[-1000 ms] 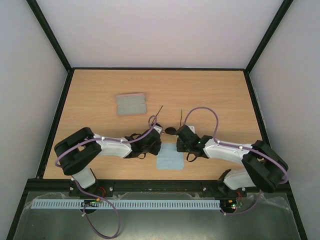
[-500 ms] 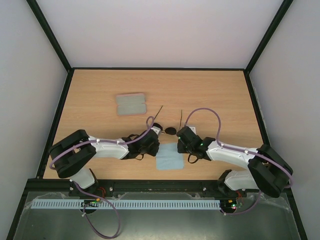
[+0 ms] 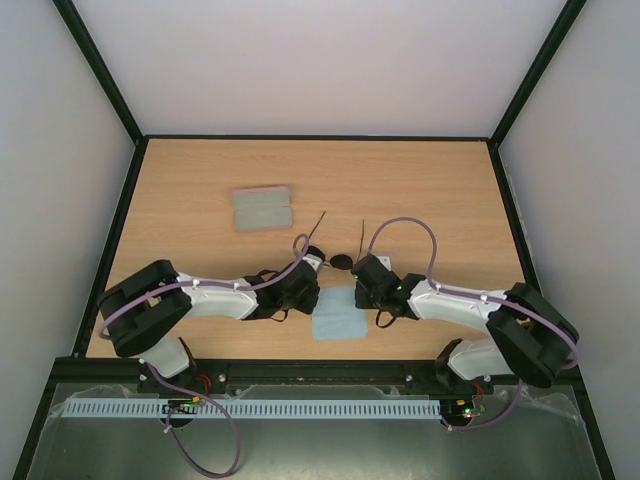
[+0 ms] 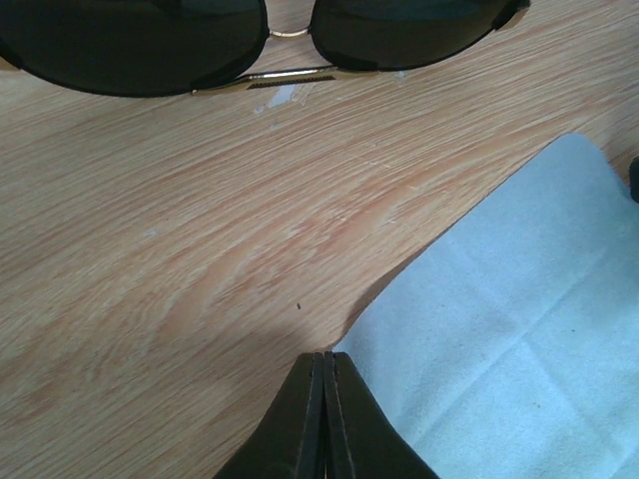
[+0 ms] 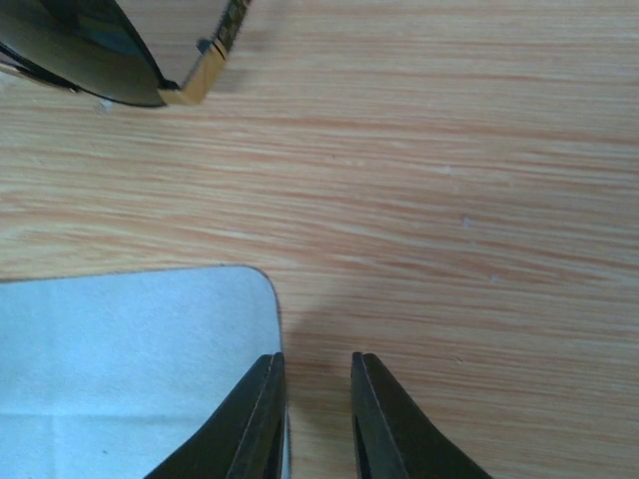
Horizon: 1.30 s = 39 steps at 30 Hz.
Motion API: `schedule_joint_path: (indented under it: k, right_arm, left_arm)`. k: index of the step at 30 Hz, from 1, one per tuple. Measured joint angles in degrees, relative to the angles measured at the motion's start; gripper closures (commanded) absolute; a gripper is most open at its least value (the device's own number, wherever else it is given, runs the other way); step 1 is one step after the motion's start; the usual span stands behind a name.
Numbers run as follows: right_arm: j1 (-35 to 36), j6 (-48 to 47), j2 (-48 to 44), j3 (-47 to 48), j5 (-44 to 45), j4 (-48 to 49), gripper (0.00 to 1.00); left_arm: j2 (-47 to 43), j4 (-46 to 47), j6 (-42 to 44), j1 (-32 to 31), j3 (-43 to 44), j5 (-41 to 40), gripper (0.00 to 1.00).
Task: Organize the sunglasses
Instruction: Fold the glasses cleaning cloth at the center of the board.
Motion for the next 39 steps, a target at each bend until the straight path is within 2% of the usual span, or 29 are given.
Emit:
schedule_joint_path:
  k: [10,24,39]
  right_arm:
    - [0.11,-0.94,3.56,3.08,0.35,0.04,0.75]
    - [0.22,-2.08,7.72,6.08,1.79,0.68,0.81]
    - [0.42,-2.19,9.27,6.58,2.54,2.56,0.97]
  left_arm:
    - [1.38,0.31,-0.04,0.0,0.07,-0.79,0.97]
    - [1.4,0.39,-0.2,0.0,0.07,-0.94,0.98]
    - [1.4,0.44,-0.22,0.0,0.07,-0.94,0.98]
